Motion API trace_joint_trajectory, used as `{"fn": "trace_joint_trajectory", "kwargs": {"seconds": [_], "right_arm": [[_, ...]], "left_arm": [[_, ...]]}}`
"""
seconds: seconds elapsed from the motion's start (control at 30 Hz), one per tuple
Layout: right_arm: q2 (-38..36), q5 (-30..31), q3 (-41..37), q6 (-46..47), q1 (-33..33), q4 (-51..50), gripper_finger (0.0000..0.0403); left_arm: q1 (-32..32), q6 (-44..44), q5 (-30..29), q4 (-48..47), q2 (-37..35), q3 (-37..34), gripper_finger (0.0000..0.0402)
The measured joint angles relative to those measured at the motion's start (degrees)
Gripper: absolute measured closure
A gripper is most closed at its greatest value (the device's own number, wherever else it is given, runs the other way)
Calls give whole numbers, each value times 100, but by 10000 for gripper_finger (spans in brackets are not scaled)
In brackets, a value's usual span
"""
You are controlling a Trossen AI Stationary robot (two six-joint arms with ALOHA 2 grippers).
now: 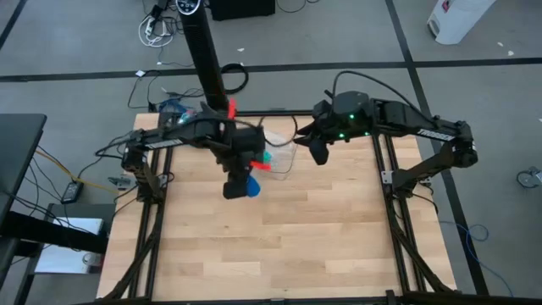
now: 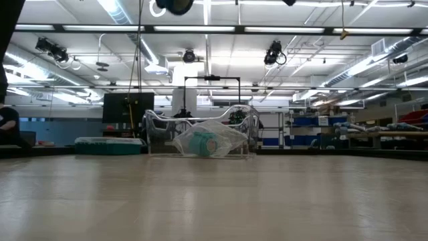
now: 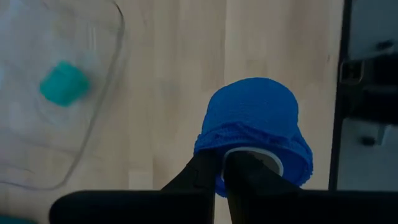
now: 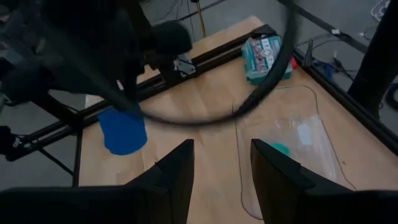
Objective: Roll bandage
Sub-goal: Roll the blue bandage
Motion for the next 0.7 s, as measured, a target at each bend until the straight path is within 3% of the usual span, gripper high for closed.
{"fn": "trace_joint_trajectory", "kwargs": {"seconds": [0.17, 0.47, 0.7], "right_arm": [[-91, 52, 0, -137, -7, -30, 253], [-193, 0, 0, -407, -85, -90, 253], [-225, -104, 0, -402, -93, -160, 253]], "left_arm": [[-161, -38, -328, 119, -2, -811, 379], [-455, -356, -625, 1623, 0, -2360, 378], [-655, -362, -788, 1689, 2, -3283, 378]]}}
